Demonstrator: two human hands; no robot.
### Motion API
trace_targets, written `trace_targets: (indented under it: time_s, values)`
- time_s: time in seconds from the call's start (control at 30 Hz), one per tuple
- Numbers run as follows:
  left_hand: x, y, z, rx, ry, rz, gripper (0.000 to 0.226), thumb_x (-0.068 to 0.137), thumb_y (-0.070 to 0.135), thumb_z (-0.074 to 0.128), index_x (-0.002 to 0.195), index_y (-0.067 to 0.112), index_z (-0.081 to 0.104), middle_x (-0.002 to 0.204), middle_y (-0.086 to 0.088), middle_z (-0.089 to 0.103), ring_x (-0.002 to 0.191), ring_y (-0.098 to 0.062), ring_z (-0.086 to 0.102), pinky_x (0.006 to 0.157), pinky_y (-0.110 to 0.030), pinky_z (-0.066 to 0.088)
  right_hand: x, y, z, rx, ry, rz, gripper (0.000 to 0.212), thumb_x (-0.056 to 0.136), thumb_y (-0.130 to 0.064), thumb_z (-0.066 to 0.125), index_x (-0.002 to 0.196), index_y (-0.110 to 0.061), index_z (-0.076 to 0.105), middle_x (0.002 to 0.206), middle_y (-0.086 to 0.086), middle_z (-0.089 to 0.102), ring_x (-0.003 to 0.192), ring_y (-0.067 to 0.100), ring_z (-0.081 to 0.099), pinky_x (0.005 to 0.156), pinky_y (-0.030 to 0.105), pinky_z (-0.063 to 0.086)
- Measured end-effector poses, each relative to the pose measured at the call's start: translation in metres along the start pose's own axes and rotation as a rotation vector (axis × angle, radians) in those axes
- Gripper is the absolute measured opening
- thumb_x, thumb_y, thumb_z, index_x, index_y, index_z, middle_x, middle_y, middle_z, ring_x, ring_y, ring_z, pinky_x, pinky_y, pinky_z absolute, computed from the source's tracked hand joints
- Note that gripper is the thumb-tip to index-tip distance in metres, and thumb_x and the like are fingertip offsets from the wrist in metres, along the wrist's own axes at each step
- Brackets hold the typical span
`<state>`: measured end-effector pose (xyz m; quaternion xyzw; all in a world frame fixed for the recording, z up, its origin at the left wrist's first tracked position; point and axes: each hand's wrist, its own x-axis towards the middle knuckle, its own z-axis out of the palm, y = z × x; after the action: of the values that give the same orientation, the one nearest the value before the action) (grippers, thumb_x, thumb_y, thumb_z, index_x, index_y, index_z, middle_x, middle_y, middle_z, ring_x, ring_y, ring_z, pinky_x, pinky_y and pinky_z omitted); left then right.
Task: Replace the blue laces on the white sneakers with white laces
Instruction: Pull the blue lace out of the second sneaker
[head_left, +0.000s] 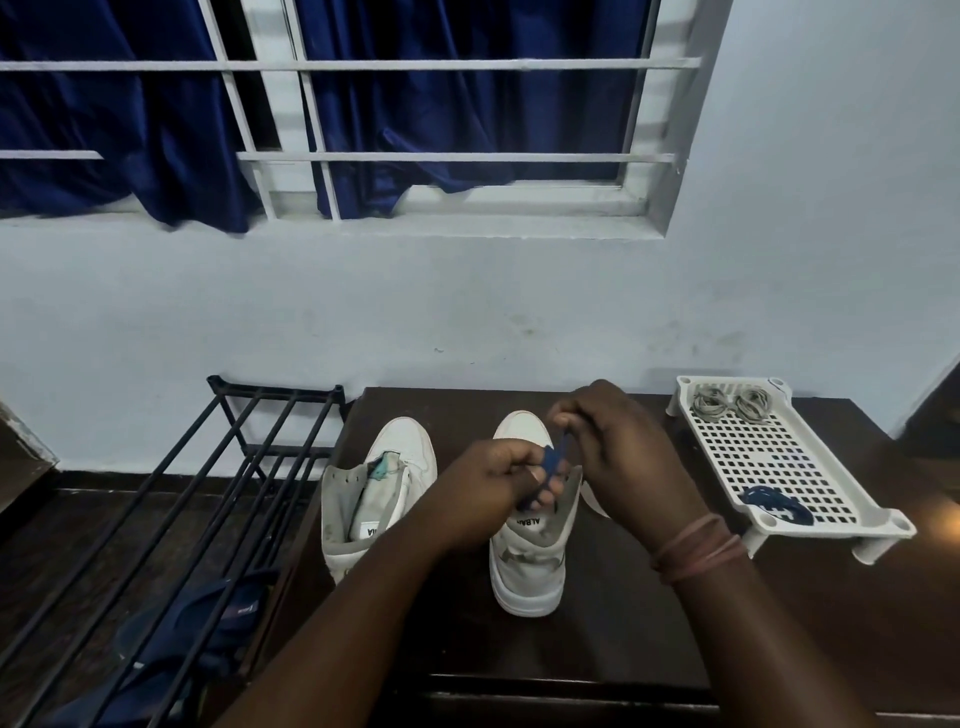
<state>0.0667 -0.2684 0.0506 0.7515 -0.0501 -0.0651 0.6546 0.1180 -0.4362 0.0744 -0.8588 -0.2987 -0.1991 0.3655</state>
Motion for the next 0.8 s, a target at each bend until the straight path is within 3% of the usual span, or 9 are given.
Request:
trace_targets:
  time_s: [0.13, 0.2, 0.3, 0.37, 0.43, 0.57, 0.63, 0.73, 0.8]
  values:
    - [-0.003, 0.012, 0.004, -0.391, -0.115, -0.024, 0.033, 0.103, 0.012, 0.051, 0.118, -0.015, 0.061, 0.086, -0.008, 0.065, 0.075, -0.013, 0.058, 0.076, -0.025, 0.050, -0.004, 0.009, 0.007, 0.222, 0.038, 0.192, 0.014, 0.092, -0.010, 0.060, 0.089, -0.019, 0.071, 0.086, -0.011, 0.067, 0.086, 0.003, 0.062, 0.078, 0.018, 0.046]
    - [0.000, 0.015, 0.001, -0.619, -0.028, 0.004, 0.033, 0.098, 0.011, 0.051, 0.120, -0.011, 0.062, 0.089, -0.009, 0.066, 0.076, -0.013, 0.063, 0.075, -0.023, 0.055, -0.006, 0.012, 0.012, 0.248, -0.008, 0.239, 0.015, 0.094, -0.012, 0.059, 0.088, -0.019, 0.071, 0.084, -0.010, 0.068, 0.083, 0.003, 0.062, 0.076, 0.019, 0.046]
    - [0.008, 0.011, -0.009, -0.889, 0.145, 0.053, 0.030, 0.101, 0.002, 0.044, 0.125, -0.006, 0.060, 0.112, -0.017, 0.072, 0.098, -0.020, 0.072, 0.088, -0.029, 0.059, -0.008, 0.005, 0.017, 0.199, -0.174, 0.188, 0.012, 0.093, -0.012, 0.061, 0.088, -0.015, 0.071, 0.082, -0.005, 0.068, 0.078, 0.005, 0.059, 0.073, 0.022, 0.044]
    - [0.012, 0.005, -0.012, -0.826, 0.245, 0.073, 0.029, 0.104, -0.001, 0.039, 0.125, -0.002, 0.060, 0.121, -0.017, 0.070, 0.112, -0.023, 0.069, 0.102, -0.035, 0.053, -0.009, -0.003, 0.020, 0.090, -0.317, 0.097, 0.012, 0.093, -0.017, 0.061, 0.085, -0.016, 0.070, 0.081, -0.005, 0.067, 0.078, 0.008, 0.058, 0.074, 0.026, 0.044]
    - [0.013, 0.000, -0.010, -0.467, 0.337, 0.067, 0.030, 0.106, 0.003, 0.040, 0.125, 0.008, 0.062, 0.121, -0.009, 0.072, 0.115, -0.019, 0.068, 0.107, -0.039, 0.049, -0.010, -0.009, 0.020, 0.000, -0.371, 0.028, 0.015, 0.094, -0.022, 0.059, 0.083, -0.017, 0.067, 0.079, -0.004, 0.065, 0.077, 0.011, 0.057, 0.072, 0.029, 0.043]
    - [0.011, -0.014, -0.005, 0.309, 0.292, 0.127, 0.029, 0.100, 0.025, 0.045, 0.105, 0.015, 0.072, 0.096, 0.000, 0.075, 0.093, -0.017, 0.070, 0.093, -0.047, 0.053, -0.002, -0.008, 0.010, -0.021, -0.227, -0.028, 0.011, 0.094, -0.012, 0.055, 0.088, -0.014, 0.064, 0.087, -0.001, 0.063, 0.084, 0.015, 0.057, 0.076, 0.029, 0.043]
    - [0.008, -0.015, 0.002, 0.273, 0.177, 0.086, 0.034, 0.096, 0.031, 0.044, 0.100, 0.011, 0.072, 0.087, 0.001, 0.074, 0.082, -0.016, 0.068, 0.090, -0.047, 0.055, 0.002, -0.001, 0.000, 0.037, -0.151, 0.034, 0.013, 0.093, -0.010, 0.057, 0.089, -0.016, 0.067, 0.088, -0.005, 0.066, 0.085, 0.010, 0.059, 0.077, 0.024, 0.044]
    - [0.005, -0.009, 0.010, -0.096, 0.006, 0.005, 0.033, 0.103, 0.022, 0.048, 0.105, -0.003, 0.070, 0.084, -0.007, 0.067, 0.072, -0.013, 0.058, 0.079, -0.031, 0.052, 0.003, 0.009, -0.008, 0.089, -0.048, 0.144, 0.016, 0.091, -0.009, 0.060, 0.089, -0.020, 0.071, 0.087, -0.011, 0.068, 0.086, 0.002, 0.061, 0.076, 0.013, 0.044]
    - [0.005, 0.000, 0.012, -0.332, -0.011, 0.019, 0.024, 0.099, 0.017, 0.054, 0.101, 0.000, 0.072, 0.084, -0.010, 0.062, 0.069, -0.012, 0.054, 0.071, -0.024, 0.049, -0.001, 0.014, -0.007, 0.191, -0.049, 0.238, 0.017, 0.090, -0.007, 0.061, 0.088, -0.018, 0.073, 0.084, -0.013, 0.069, 0.084, -0.001, 0.063, 0.073, 0.008, 0.043]
